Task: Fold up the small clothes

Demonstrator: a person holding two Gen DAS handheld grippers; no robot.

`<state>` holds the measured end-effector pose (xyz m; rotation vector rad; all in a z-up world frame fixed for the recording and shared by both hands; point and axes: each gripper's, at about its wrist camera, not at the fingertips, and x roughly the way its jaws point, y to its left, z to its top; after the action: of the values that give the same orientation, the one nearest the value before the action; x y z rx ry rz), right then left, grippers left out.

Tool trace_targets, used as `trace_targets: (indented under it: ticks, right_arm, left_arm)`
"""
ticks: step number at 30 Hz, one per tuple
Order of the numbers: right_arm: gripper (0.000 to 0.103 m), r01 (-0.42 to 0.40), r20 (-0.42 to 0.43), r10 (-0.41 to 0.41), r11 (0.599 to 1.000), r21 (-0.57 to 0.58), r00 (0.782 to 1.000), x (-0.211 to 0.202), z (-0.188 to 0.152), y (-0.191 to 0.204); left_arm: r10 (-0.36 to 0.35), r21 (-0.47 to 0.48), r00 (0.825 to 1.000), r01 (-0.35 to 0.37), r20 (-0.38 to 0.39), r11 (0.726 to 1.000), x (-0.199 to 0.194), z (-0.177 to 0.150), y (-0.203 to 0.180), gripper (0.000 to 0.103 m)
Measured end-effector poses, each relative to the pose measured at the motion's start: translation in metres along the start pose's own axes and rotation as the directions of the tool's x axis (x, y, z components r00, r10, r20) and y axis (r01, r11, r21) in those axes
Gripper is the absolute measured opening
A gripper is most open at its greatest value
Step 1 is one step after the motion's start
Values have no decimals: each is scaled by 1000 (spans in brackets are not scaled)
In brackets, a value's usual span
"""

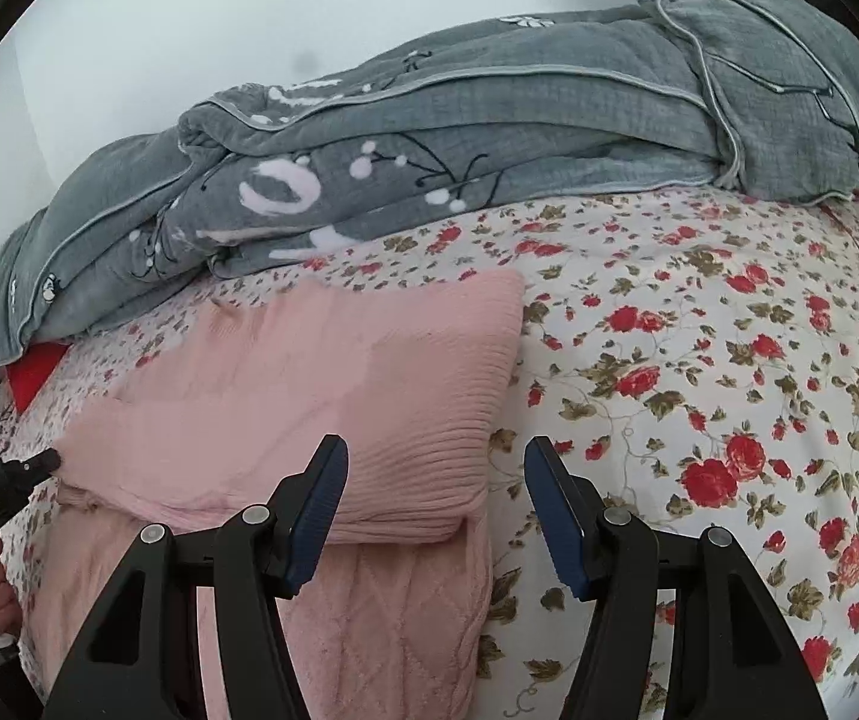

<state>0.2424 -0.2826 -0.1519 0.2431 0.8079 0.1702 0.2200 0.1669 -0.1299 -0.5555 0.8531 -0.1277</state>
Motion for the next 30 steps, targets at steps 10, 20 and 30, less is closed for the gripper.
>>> trace_targets:
  ticks: [10,20,30]
  right_arm:
    - [60,-35,-47,36,999,27,998,3,6,-7]
    - [60,100,6,-100,982,-160,995,22,34,10]
    - [59,182,-64,-191,975,-130,979,51,27,-4]
  left_arm:
    - [166,124,986,-166,8,978,4,-8,-16,33]
    - [203,358,964,-252,170,899,38,9,-54,66]
    - [217,334,970,-241,108,911,63,8,-31,66]
